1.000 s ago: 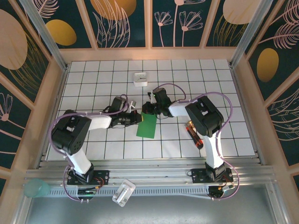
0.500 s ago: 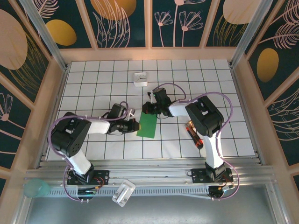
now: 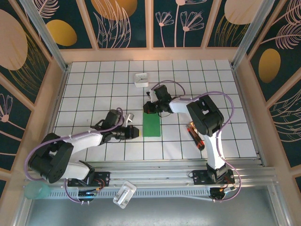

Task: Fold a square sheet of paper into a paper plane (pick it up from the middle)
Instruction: Fold the triangle a second time at the center of the table.

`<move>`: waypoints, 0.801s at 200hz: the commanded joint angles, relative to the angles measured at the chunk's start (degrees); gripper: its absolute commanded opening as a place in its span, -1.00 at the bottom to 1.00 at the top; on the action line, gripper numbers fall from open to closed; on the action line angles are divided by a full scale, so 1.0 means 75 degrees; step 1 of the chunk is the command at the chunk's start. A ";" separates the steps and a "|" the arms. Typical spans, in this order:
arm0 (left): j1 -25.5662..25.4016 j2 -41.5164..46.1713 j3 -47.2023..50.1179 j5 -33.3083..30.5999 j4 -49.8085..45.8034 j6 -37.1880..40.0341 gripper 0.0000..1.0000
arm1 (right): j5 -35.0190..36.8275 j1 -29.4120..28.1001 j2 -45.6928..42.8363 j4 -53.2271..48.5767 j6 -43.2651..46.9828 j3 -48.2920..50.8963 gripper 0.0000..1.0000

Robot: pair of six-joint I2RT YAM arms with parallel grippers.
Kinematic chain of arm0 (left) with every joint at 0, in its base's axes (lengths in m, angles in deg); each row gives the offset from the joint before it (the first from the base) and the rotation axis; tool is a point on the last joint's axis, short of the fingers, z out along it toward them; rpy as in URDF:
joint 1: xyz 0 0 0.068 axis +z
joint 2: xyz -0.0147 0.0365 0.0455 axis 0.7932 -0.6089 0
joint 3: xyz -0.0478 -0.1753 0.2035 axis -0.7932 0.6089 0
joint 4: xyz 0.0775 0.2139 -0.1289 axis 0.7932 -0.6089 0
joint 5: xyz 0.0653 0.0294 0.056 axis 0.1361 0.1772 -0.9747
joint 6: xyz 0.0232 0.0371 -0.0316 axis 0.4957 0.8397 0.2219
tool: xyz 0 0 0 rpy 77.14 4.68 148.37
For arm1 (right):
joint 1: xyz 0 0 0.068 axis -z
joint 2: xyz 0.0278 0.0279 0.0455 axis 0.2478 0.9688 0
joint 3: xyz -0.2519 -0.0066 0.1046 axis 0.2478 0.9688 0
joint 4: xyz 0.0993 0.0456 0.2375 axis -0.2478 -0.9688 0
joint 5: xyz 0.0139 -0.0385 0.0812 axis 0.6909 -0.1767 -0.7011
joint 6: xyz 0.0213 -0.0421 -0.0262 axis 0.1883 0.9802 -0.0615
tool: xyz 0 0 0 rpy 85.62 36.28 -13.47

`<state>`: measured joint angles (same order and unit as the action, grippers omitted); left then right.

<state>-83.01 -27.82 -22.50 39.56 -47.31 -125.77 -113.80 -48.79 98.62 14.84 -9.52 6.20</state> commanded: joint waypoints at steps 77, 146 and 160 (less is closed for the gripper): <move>-0.0348 -0.2111 -0.1422 -0.0630 0.1346 -0.0810 -0.61 | 0.0716 0.0361 -0.4241 -0.1443 -0.0858 0.3504 -0.46; -0.0347 -0.3059 -0.1716 -0.0494 0.1079 -0.0261 -0.92 | 0.1428 -0.0526 -0.4741 -0.0495 -0.2529 0.4684 -0.33; -0.0347 -0.3154 -0.1670 -0.0563 0.1080 -0.0182 -0.94 | 0.1446 -0.0582 -0.4736 -0.0402 -0.2596 0.4772 -0.33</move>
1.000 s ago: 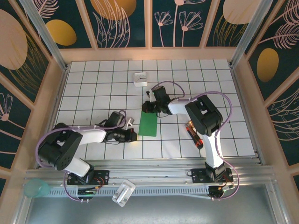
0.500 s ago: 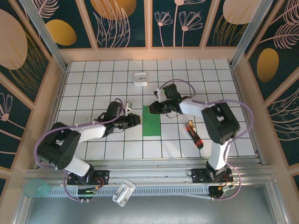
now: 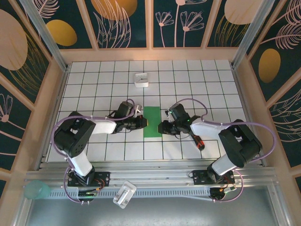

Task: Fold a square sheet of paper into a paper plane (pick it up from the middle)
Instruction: Fold the triangle a second time at the center of the table.

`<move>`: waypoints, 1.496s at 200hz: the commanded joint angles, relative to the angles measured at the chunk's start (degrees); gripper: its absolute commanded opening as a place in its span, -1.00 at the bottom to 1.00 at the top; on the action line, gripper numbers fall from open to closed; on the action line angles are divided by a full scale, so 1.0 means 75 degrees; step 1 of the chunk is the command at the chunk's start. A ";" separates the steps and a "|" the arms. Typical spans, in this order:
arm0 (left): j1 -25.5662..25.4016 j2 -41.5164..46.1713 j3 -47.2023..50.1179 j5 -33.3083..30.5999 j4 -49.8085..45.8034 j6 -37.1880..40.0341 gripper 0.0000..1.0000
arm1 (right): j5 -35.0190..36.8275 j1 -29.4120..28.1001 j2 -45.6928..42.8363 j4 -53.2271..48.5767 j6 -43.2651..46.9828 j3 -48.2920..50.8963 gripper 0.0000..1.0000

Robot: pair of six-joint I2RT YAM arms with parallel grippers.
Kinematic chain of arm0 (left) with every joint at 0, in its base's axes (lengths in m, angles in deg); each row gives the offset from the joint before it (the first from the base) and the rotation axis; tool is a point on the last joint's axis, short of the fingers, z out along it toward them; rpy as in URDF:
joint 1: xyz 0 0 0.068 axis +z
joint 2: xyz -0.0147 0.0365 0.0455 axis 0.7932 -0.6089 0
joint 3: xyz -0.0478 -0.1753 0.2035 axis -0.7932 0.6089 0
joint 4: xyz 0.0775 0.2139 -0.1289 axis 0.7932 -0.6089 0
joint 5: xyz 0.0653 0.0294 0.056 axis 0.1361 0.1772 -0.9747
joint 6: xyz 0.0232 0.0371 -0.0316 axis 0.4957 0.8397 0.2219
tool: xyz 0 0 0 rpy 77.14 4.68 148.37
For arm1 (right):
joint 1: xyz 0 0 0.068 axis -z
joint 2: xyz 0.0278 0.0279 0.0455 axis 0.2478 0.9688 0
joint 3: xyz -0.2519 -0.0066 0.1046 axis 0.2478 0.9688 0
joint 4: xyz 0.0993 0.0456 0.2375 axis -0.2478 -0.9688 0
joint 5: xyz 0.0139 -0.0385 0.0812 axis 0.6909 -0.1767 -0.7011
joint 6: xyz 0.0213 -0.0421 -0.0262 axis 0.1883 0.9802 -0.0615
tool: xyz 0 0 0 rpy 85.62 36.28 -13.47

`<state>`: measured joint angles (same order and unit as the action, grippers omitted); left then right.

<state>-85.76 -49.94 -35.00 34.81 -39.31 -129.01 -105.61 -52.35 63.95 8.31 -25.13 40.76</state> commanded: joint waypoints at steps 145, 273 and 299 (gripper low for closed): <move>0.0028 -0.0661 0.0094 -0.0491 -0.1122 0.1029 -1.00 | 0.0009 -0.0405 -0.0113 0.1166 -0.1291 0.0842 -0.33; 0.0020 -0.0584 -0.0024 -0.0416 -0.1193 0.1031 -1.00 | 0.0128 -0.0418 -0.0119 0.1361 -0.1388 0.0775 -0.36; 0.0024 -0.0362 -0.0214 -0.0197 -0.1015 0.0799 -0.88 | 0.0346 -0.0418 -0.0251 0.1185 -0.1328 0.0800 -0.36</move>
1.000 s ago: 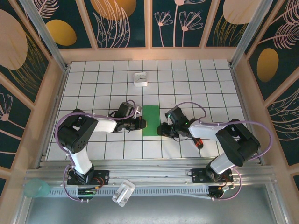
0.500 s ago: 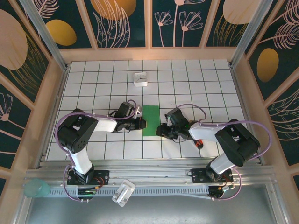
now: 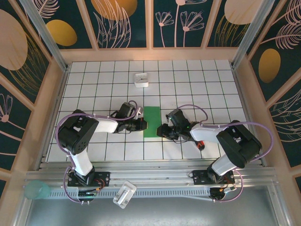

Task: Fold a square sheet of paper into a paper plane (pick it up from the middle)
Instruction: Fold the triangle a second time at the center of the table.

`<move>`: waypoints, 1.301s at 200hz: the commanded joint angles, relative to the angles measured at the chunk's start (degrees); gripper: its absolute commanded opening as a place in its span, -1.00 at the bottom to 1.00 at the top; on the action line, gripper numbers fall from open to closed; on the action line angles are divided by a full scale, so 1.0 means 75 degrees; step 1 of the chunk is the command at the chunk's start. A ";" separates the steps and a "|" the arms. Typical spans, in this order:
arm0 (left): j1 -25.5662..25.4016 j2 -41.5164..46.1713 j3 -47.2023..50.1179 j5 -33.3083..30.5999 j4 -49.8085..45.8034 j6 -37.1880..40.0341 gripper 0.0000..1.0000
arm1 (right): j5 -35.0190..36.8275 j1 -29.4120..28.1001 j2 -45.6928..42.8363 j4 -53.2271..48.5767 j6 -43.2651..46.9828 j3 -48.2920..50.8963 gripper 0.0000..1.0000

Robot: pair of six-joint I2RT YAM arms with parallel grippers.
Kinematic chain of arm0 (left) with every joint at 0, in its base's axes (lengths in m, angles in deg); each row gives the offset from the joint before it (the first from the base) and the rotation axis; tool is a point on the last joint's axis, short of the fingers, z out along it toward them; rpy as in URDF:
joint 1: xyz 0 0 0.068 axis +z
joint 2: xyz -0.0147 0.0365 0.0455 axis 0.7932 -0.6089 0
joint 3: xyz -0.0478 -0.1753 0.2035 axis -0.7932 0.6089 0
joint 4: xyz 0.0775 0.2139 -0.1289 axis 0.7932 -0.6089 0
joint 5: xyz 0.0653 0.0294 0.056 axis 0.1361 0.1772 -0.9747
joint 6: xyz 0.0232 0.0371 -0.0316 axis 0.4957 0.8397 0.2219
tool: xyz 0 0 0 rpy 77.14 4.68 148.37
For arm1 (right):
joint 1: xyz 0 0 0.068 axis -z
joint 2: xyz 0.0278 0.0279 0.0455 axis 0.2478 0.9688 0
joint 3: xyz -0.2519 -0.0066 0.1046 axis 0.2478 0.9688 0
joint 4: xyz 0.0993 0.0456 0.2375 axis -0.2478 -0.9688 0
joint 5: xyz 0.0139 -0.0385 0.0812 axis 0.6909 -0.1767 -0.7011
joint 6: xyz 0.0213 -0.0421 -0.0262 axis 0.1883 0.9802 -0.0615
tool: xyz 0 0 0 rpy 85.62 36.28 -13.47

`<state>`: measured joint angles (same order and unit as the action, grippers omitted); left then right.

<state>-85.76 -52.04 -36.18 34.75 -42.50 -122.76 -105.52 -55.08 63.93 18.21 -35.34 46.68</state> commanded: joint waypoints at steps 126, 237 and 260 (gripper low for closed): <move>0.0664 -0.0844 -0.1719 -0.0100 -0.0457 -0.0209 -0.94 | 0.0620 0.0122 -0.0544 -0.0453 0.0311 0.0045 -0.33; 0.0669 -0.1394 -0.1505 -0.0320 -0.0662 0.0102 -1.00 | 0.0371 -0.0002 -0.0453 0.0021 -0.0121 0.0326 -0.24; 0.0664 -0.1359 -0.1473 -0.0319 -0.0650 0.0120 -1.00 | 0.0269 -0.0053 -0.0342 0.0222 -0.0228 0.0325 -0.23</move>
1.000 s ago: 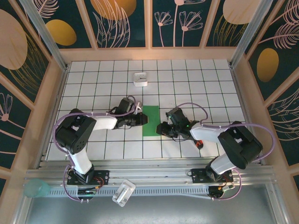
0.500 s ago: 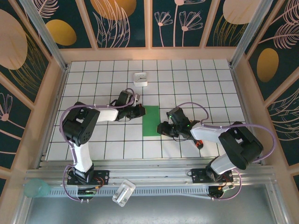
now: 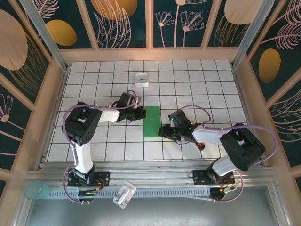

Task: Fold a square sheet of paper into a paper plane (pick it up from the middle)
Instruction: Fold the triangle a second time at the center of the table.

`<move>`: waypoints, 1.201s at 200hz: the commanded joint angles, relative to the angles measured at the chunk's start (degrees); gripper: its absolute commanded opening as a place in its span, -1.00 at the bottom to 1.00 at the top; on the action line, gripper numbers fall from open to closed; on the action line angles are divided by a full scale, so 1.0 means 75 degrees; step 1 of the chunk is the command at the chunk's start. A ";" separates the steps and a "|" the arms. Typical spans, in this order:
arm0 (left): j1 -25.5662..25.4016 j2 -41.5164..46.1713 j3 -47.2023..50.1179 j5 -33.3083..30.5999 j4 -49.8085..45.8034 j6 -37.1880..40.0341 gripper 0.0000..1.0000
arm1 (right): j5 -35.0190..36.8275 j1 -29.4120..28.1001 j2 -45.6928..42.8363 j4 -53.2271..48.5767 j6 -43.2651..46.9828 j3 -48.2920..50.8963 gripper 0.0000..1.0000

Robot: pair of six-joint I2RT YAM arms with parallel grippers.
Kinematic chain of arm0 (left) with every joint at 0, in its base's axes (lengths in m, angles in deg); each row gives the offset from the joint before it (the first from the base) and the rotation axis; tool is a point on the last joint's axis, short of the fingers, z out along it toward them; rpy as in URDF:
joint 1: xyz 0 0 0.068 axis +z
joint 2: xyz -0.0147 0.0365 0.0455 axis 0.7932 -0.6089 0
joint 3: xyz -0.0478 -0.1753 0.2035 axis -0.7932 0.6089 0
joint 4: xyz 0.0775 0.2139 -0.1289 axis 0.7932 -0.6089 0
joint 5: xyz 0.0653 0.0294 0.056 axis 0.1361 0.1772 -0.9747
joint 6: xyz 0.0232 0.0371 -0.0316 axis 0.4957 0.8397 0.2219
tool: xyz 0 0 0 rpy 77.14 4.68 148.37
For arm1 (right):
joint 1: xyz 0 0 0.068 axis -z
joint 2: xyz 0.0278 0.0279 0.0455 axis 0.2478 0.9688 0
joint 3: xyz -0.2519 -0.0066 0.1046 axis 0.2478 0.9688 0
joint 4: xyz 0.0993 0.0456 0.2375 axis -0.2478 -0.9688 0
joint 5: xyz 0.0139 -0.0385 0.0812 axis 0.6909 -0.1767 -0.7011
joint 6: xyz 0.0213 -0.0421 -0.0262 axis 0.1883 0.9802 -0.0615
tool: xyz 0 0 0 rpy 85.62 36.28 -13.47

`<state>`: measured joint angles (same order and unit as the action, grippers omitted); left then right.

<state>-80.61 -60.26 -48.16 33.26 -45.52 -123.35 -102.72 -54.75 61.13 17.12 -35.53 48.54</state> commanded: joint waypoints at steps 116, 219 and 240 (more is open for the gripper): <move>-0.0024 -0.0206 0.0124 -0.0153 -0.0294 0.0261 -1.00 | 0.0145 -0.0116 0.0128 0.0152 -0.0393 0.0052 -0.23; -0.0024 -0.0216 0.0112 -0.0132 -0.0271 0.0261 -1.00 | -0.0157 -0.0174 0.0398 0.0836 -0.0717 0.0102 -0.24; -0.0024 -0.0206 0.0107 -0.0132 -0.0268 0.0263 -1.00 | -0.0155 -0.0159 0.0421 0.0997 -0.0801 0.0097 -0.24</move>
<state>-80.61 -60.26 -48.16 33.26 -45.52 -122.74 -103.47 -55.71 63.51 21.92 -40.01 48.56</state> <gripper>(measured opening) 0.061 0.381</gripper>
